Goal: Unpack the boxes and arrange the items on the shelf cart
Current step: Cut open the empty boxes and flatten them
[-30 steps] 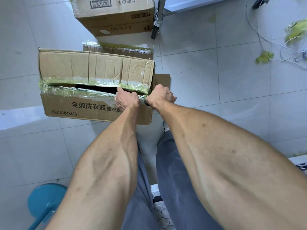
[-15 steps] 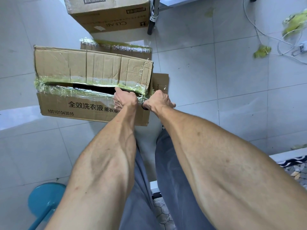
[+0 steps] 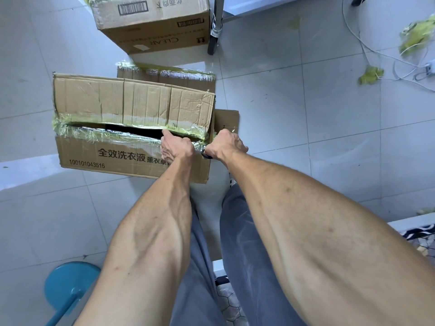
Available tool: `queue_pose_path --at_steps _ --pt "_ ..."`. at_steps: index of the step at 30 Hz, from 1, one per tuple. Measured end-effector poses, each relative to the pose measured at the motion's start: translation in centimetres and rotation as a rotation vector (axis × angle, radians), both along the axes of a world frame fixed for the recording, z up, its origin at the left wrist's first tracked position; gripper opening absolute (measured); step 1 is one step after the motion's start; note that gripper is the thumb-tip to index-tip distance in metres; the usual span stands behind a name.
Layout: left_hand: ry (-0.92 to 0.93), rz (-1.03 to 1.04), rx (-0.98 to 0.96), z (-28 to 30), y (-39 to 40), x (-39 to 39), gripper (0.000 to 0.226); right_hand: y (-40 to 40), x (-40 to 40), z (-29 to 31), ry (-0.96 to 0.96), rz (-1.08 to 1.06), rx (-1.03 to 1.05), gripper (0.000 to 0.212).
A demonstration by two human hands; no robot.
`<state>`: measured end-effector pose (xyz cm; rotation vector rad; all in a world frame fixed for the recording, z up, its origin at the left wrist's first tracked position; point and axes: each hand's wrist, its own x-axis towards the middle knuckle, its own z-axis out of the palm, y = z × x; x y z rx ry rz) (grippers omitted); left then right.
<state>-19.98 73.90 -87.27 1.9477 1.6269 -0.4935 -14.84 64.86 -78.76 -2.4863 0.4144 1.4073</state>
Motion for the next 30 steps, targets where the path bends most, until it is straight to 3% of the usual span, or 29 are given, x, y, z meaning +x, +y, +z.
queue_pose_path --at_steps 10,17,24,30 --pt "0.008 0.042 0.008 -0.3 -0.4 -0.1 0.035 -0.4 0.0 -1.3 -0.068 0.057 0.040 0.024" --pt "-0.032 0.056 0.004 0.5 -0.1 0.0 0.046 0.6 0.2 -1.2 -0.027 0.013 0.052 0.018" --pt "0.063 -0.285 0.247 0.2 -1.0 -1.8 0.021 0.6 -0.1 -0.9 -0.037 -0.050 0.023 0.032" --pt "0.033 -0.461 0.261 -0.8 -1.3 -3.3 0.016 -0.2 -0.2 -1.6 -0.037 -0.045 0.026 0.021"
